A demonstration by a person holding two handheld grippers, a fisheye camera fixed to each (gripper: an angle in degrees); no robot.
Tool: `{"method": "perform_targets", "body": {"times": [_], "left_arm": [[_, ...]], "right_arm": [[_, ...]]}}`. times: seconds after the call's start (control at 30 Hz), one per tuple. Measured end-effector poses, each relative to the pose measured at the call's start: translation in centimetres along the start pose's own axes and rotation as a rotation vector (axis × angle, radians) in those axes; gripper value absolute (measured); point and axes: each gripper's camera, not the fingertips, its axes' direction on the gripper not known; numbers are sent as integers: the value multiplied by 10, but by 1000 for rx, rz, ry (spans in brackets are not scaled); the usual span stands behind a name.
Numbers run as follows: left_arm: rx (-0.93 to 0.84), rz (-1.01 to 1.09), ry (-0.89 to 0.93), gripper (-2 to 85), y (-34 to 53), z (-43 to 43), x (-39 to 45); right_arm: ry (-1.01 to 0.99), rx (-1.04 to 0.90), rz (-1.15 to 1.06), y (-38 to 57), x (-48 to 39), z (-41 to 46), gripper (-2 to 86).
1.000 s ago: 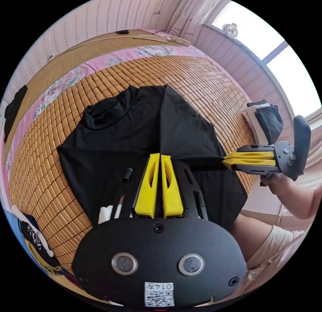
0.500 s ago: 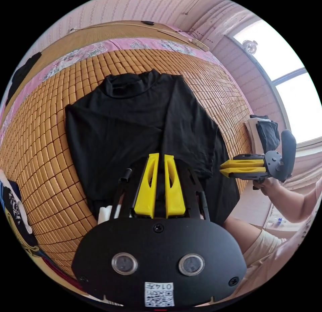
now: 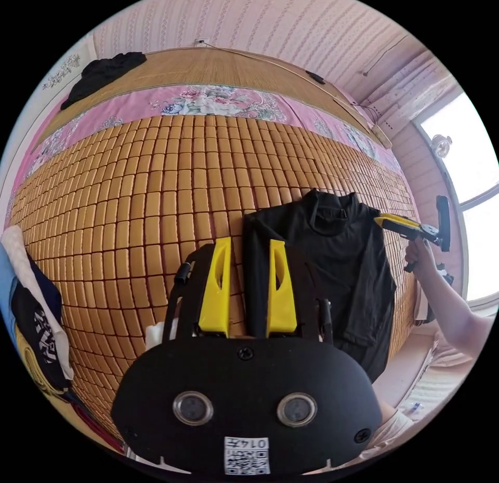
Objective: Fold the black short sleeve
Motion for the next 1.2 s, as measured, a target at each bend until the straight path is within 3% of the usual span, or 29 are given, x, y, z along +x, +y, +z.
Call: {"method": "perform_targets", "body": {"times": [0.07, 0.37, 0.7, 0.87, 0.97, 1.2], "left_arm": [[-27, -7, 20, 99, -6, 5, -7], [-85, 83, 23, -6, -22, 4, -14], [152, 91, 185, -10, -22, -117, -18], [161, 231, 310, -10, 58, -198, 6], [69, 281, 301, -10, 142, -219, 21], [-275, 94, 318, -10, 314, -133, 16]], "right_arm": [[-67, -80, 19, -9, 12, 13, 31], [-319, -26, 227, -9, 97, -2, 7], [-470, 126, 107, 7, 97, -77, 10], [-535, 143, -28, 90, 67, -142, 10], [-554, 53, -18, 167, 49, -152, 10], [-509, -293, 275, 348, 29, -39, 10]]}}
